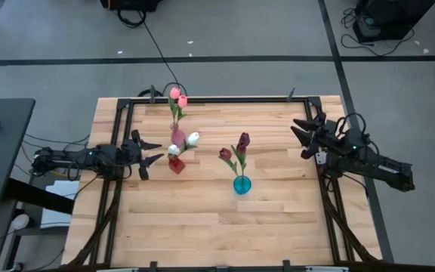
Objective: Sort flowers into vase by color
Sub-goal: Return to Home Position
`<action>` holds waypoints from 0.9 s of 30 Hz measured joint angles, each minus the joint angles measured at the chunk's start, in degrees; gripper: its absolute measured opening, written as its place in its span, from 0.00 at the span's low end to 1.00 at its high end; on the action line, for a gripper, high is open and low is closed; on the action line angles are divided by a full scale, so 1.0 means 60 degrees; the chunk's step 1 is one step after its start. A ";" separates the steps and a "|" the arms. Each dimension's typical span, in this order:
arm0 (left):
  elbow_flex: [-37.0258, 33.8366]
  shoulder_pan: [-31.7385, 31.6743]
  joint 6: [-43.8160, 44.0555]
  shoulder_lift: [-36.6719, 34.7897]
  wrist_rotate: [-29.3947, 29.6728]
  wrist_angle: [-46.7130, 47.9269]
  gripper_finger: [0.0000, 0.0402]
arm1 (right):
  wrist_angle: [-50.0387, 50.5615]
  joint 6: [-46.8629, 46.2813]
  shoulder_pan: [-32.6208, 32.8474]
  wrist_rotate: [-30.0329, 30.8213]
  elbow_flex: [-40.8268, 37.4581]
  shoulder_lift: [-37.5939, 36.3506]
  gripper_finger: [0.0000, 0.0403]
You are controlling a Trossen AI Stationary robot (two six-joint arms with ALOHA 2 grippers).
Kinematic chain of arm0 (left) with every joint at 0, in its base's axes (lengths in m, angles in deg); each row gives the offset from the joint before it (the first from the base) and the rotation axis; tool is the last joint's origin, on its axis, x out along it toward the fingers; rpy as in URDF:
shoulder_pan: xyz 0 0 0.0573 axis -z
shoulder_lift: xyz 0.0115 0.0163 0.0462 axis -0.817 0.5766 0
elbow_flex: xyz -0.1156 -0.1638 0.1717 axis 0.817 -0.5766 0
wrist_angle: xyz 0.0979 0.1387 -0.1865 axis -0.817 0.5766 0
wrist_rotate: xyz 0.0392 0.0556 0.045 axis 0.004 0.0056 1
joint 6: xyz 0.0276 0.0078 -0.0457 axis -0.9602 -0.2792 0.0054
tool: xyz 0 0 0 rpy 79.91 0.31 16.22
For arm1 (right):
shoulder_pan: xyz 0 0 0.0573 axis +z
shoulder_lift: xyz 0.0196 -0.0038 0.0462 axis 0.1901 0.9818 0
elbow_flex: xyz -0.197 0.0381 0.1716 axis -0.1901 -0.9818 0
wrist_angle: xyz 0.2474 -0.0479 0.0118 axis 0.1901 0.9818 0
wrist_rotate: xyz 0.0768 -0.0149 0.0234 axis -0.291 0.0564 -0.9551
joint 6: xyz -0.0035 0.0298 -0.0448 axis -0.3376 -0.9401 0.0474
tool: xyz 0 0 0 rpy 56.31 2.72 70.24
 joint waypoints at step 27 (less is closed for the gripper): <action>-0.0036 0.0000 0.0184 0.0000 -0.0002 -0.0765 0.43 | -0.1788 -0.0229 0.0000 0.0176 -0.2060 0.0055 0.42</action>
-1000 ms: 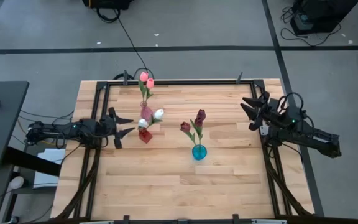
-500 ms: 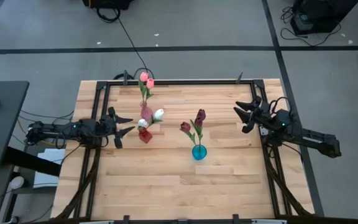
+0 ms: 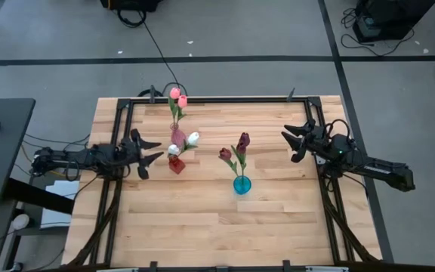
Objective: Sort flowers into vase by color
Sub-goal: Return to Home Position
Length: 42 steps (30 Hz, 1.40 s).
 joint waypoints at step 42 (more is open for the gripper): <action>0.0011 0.0000 0.0104 0.0000 0.0002 -0.0649 0.43 | -0.0002 0.0056 0.0000 -0.0011 0.0000 0.0000 0.42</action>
